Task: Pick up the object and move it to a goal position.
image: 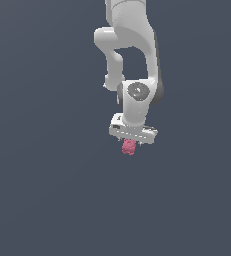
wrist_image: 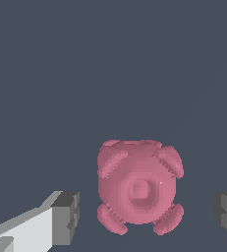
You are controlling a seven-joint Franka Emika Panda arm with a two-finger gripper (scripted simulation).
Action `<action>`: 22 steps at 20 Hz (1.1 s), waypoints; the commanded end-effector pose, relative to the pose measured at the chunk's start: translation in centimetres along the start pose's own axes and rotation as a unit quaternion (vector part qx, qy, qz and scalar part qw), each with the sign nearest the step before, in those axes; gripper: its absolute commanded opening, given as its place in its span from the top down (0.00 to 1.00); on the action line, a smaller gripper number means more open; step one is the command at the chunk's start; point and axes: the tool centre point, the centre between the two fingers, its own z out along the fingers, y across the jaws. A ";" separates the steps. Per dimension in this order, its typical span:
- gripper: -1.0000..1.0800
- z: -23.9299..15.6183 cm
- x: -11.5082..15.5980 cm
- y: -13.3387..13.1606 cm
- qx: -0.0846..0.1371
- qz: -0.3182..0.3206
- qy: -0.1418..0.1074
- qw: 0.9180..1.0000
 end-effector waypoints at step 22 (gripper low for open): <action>1.00 4.3 -0.1 0.0 0.000 0.002 0.000 1.000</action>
